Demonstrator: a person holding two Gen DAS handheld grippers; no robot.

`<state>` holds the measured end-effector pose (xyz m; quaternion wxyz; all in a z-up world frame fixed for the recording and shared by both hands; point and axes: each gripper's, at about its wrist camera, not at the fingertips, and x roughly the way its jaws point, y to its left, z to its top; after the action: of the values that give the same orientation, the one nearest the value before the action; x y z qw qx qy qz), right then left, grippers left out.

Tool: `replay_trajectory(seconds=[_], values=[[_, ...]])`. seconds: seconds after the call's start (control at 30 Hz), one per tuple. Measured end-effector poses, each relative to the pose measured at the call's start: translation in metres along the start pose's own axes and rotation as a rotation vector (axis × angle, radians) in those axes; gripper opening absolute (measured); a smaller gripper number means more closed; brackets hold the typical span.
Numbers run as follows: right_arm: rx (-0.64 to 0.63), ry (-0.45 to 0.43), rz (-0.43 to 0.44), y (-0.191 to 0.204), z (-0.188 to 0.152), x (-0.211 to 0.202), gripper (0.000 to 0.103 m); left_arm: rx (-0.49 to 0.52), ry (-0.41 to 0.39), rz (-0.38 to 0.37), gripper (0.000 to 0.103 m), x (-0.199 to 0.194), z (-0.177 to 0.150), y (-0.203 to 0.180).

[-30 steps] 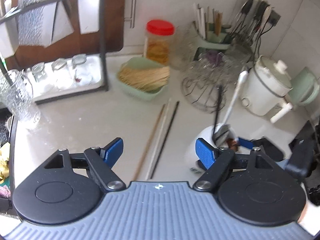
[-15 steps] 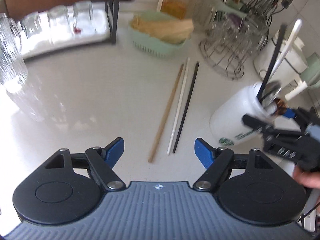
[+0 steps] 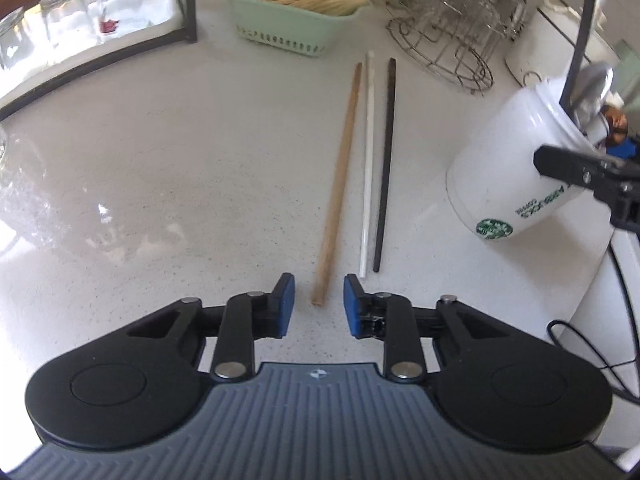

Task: Organize utensils
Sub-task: 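Close the left tool on the wooden chopstick, then lift the wooden chopstick with the left tool toward the jar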

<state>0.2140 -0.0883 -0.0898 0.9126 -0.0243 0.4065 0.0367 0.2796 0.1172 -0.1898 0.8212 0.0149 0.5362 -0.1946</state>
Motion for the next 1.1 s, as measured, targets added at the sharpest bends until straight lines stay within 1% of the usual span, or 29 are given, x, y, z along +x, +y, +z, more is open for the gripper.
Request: replay_trajectory(seconds=[0.13,0.2,0.23,0.3,0.4,0.53,0.63,0.87,1.0,1.1], values=[[0.003,-0.002,-0.008,0.001,0.0,0.0,0.086,0.053,-0.019,0.029,0.024,0.002,-0.001,-0.007],[0.002,-0.003,-0.011,0.001,0.0,0.0,0.086,0.067,-0.015,0.033,0.017,0.003,-0.001,-0.011],[0.001,-0.003,-0.012,0.002,0.0,0.0,0.086,0.076,-0.01,0.039,0.008,0.004,0.0,-0.014],[-0.001,-0.004,-0.015,0.002,-0.001,0.0,0.086,0.089,-0.003,0.056,0.007,0.004,0.0,-0.018],[-0.006,-0.005,-0.017,0.003,0.0,0.0,0.086,0.088,-0.004,0.061,0.007,0.001,0.001,-0.02],[-0.005,-0.007,-0.016,0.003,0.0,0.0,0.087,0.065,-0.026,0.062,0.007,-0.018,0.008,-0.022],[-0.006,-0.011,-0.013,0.002,-0.001,-0.001,0.087,0.045,-0.065,0.062,0.007,-0.04,0.016,-0.023],[-0.01,-0.022,0.002,-0.001,-0.003,-0.001,0.087,0.046,-0.173,0.087,0.007,-0.096,0.042,-0.034],[-0.011,-0.026,0.015,-0.003,-0.003,0.0,0.087,0.045,-0.227,0.103,0.006,-0.118,0.054,-0.04],[-0.009,-0.026,0.022,-0.003,-0.002,0.0,0.087,0.035,-0.253,0.106,0.006,-0.13,0.061,-0.044]])
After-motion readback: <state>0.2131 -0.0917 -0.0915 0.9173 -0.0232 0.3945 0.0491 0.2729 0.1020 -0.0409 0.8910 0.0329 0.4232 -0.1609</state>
